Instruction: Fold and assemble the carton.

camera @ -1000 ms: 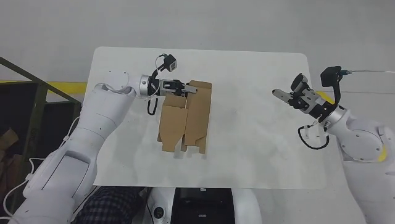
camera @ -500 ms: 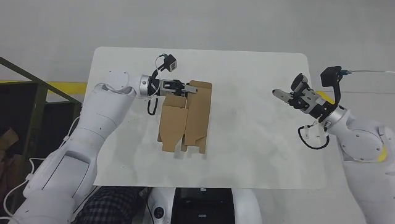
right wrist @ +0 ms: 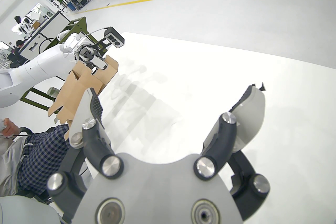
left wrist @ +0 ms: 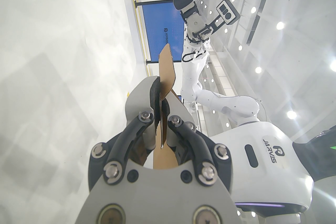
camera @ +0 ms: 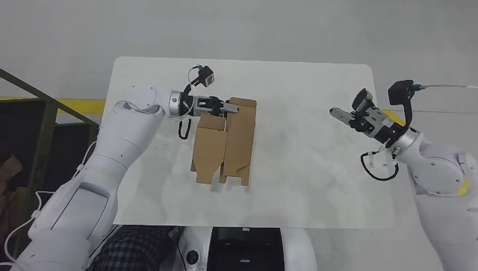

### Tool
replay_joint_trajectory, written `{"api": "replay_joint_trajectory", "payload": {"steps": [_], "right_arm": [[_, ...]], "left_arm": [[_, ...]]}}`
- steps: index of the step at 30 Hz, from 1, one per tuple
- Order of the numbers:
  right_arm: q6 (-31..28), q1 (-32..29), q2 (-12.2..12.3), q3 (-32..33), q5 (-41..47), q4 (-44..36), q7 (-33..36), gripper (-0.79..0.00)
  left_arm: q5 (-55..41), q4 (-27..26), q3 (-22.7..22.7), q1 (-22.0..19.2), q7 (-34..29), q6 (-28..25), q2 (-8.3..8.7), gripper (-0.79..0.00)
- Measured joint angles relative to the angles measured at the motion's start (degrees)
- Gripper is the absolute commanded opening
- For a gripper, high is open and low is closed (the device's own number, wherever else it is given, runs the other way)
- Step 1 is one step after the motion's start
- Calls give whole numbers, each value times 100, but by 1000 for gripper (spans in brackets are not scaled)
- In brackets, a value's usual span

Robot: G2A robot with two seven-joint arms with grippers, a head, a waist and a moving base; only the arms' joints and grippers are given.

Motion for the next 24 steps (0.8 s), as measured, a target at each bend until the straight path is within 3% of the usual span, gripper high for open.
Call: {"api": "replay_joint_trajectory", "payload": {"steps": [8,15,24], "right_arm": [[14,-20,-4,-32,45,-8,-18,0],[-366,228,-20,-498,1214,308,639,0],[-436,812,-109,-1253,2487,938,1159,0]], "left_arm": [[0,0,0,0,0,0,0,-785],[0,0,0,0,0,0,0,-785],[0,0,0,0,0,0,0,-785]]}}
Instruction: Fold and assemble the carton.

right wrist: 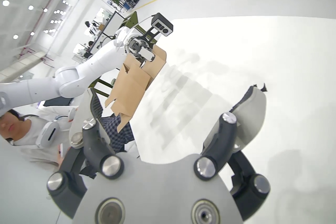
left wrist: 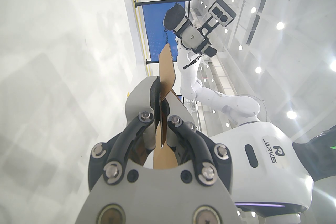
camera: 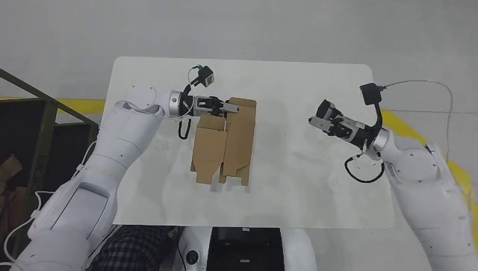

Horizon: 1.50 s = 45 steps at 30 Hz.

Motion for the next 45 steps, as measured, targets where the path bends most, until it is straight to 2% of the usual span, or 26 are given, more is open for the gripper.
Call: {"api": "replay_joint_trajectory", "payload": {"steps": [9,24,27,36,39,42,45], "right_arm": [[63,776,-178,-918,1365,801,665,0],[168,723,-202,-1016,1426,772,559,0],[133,740,-236,-1151,1625,795,642,0],[-66,1083,-354,-1542,1915,1357,923,0],[-148,1210,-395,-1649,2010,1619,1024,-80],[-222,1349,-457,-1854,2132,1776,1247,-99],[-286,1462,-508,-1996,2184,1882,1328,-280]], "left_arm": [[0,0,0,0,0,0,0,-785],[4,-7,2,5,5,1,0,-785],[59,-202,23,129,82,34,2,-785],[-39,-231,117,30,-440,67,-31,-785],[-65,-297,187,-37,-530,161,-43,-785],[-87,-327,282,-100,-621,252,-58,-785],[-107,-304,375,-148,-662,294,-80,-785]]}}
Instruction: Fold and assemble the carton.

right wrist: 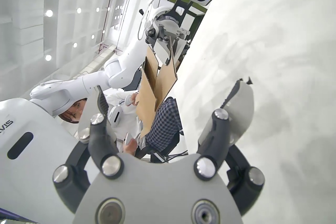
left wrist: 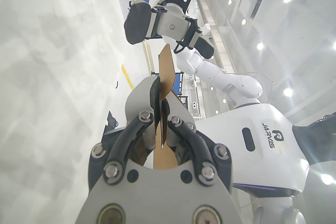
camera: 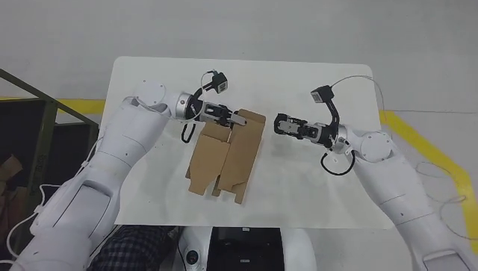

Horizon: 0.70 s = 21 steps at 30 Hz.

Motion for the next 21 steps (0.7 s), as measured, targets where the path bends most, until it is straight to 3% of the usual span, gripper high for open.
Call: {"api": "replay_joint_trajectory", "payload": {"steps": [1,5,17,21], "right_arm": [[-24,45,-22,-51,22,48,9,-394],[-65,177,-83,-192,81,201,69,-468],[65,412,-214,-504,302,489,473,-486],[84,476,-263,-594,359,558,534,-563]], "left_arm": [[-12,18,38,-21,-6,6,-11,-785],[-74,91,134,-80,-14,13,-39,-785],[-237,196,298,-183,24,-24,-92,-785],[-250,176,352,-212,35,-35,-106,-785]]}}
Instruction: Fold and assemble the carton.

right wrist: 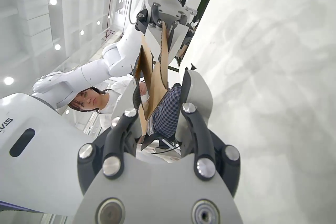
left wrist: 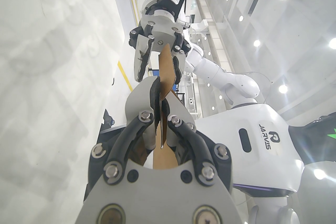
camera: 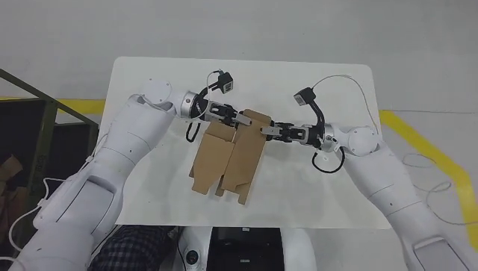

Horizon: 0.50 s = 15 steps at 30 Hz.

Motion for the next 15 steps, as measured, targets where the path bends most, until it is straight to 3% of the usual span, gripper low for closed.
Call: {"api": "replay_joint_trajectory", "payload": {"steps": [2,5,6,15], "right_arm": [[-1,23,-18,-26,17,30,19,-582],[-5,51,-40,-50,44,87,46,-705],[-5,59,-46,-54,55,105,57,-785],[-10,102,-96,-82,208,191,220,-785]], "left_arm": [[0,-6,20,-9,3,-3,-3,-785],[-9,6,40,-21,13,-12,-4,-785],[-16,15,41,-24,16,-16,-3,-785],[-25,41,85,-34,30,-30,7,-785]]}}
